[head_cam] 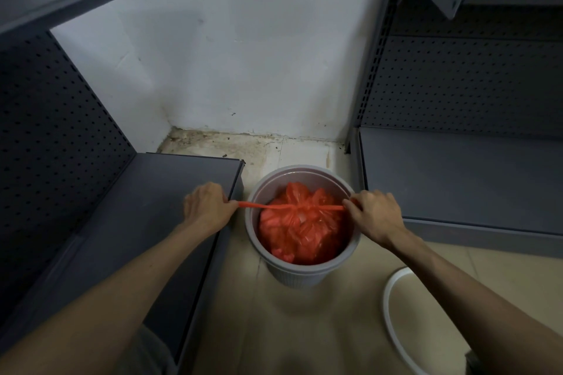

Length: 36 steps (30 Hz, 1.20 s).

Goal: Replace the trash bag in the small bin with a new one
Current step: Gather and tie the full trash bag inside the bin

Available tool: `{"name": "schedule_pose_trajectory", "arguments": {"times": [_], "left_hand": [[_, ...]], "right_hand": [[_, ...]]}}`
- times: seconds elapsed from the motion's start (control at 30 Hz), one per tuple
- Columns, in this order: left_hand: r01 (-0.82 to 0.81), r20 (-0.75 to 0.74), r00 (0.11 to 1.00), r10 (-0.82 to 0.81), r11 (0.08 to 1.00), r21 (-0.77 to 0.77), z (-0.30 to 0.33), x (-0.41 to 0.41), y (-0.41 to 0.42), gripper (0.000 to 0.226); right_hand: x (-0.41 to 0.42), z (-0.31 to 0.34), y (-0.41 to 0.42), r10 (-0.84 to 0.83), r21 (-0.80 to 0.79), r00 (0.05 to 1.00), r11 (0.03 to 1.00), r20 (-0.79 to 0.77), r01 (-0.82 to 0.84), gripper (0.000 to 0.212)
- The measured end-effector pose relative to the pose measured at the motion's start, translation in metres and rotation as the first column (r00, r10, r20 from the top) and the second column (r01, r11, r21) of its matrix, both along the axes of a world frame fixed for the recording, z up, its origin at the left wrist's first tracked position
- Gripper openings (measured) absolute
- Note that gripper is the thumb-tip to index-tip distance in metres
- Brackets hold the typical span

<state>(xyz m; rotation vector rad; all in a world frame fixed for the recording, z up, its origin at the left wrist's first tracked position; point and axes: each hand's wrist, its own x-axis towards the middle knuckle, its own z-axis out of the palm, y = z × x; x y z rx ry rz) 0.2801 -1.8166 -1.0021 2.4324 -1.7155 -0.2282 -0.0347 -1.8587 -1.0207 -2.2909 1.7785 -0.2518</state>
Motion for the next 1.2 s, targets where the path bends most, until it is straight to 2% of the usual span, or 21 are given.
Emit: {"name": "schedule_pose_trajectory", "arguments": {"times": [0.2, 0.23, 0.3, 0.37, 0.43, 0.5, 0.57, 0.63, 0.7, 0.83, 0.87, 1.0, 1.17, 1.2], "left_hand": [[-0.025, -0.029, 0.999, 0.026, 0.999, 0.02, -0.009, 0.006, 0.01, 0.038], [-0.016, -0.039, 0.999, 0.015, 1.0, -0.004, -0.006, 0.004, 0.01, 0.035], [-0.003, -0.09, 0.996, -0.005, 0.997, -0.08, 0.006, 0.001, 0.008, 0.029], [0.016, -0.144, 0.989, -0.038, 0.989, -0.147, 0.02, -0.003, 0.004, 0.025], [0.053, -0.176, 0.981, -0.087, 0.981, -0.189, 0.034, -0.01, 0.0, 0.021], [0.095, -0.204, 0.969, -0.142, 0.97, -0.223, 0.045, -0.021, -0.005, 0.017], [0.139, -0.215, 0.956, -0.198, 0.955, -0.263, 0.054, -0.033, -0.009, 0.012], [0.195, -0.196, 0.946, -0.259, 0.936, -0.295, 0.062, -0.045, -0.013, 0.01], [0.257, -0.157, 0.935, -0.317, 0.913, -0.316, 0.07, -0.058, -0.017, 0.009], [0.362, -0.126, 0.898, -0.422, 0.87, -0.335, 0.078, -0.078, -0.023, 0.01], [0.388, -0.116, 0.888, -0.446, 0.859, -0.333, 0.079, -0.082, -0.025, 0.01], [0.472, -0.051, 0.857, -0.512, 0.822, -0.319, 0.08, -0.093, -0.03, 0.013], [0.468, -0.063, 0.86, -0.506, 0.832, -0.3, 0.083, -0.098, -0.038, 0.01], [0.465, -0.069, 0.861, -0.504, 0.835, -0.294, 0.083, -0.099, -0.039, 0.009]], "right_hand": [[-0.005, -0.01, 0.003, -0.028, 0.002, 0.999, 1.0, 0.018, 0.028, 0.036], [-0.004, -0.01, 0.002, -0.052, -0.002, 0.997, 0.999, 0.053, 0.052, 0.037], [-0.001, -0.003, -0.003, -0.099, 0.053, 0.97, 0.995, 0.223, 0.089, 0.038], [0.006, 0.009, -0.008, -0.159, 0.169, 0.865, 0.982, 0.475, 0.088, 0.037], [0.02, 0.023, -0.012, -0.229, 0.266, 0.689, 0.962, 0.687, 0.055, 0.038], [0.038, 0.032, -0.015, -0.288, 0.347, 0.513, 0.937, 0.809, -0.021, 0.038], [0.055, 0.036, -0.02, -0.311, 0.378, 0.446, 0.923, 0.839, -0.068, 0.035], [0.068, 0.036, -0.025, -0.311, 0.377, 0.467, 0.925, 0.828, -0.053, 0.031], [0.077, 0.035, -0.029, -0.282, 0.358, 0.53, 0.933, 0.8, -0.044, 0.027], [0.084, 0.036, -0.028, -0.174, 0.351, 0.663, 0.925, 0.728, -0.143, 0.006], [0.084, 0.038, -0.027, -0.137, 0.345, 0.697, 0.924, 0.704, -0.167, 0.006], [0.083, 0.045, -0.022, 0.001, 0.289, 0.783, 0.929, 0.622, -0.231, 0.033], [0.077, 0.044, -0.019, 0.137, 0.274, 0.849, 0.91, 0.51, -0.311, 0.009], [0.075, 0.042, -0.018, 0.149, 0.267, 0.843, 0.907, 0.517, -0.325, 0.011]]}}
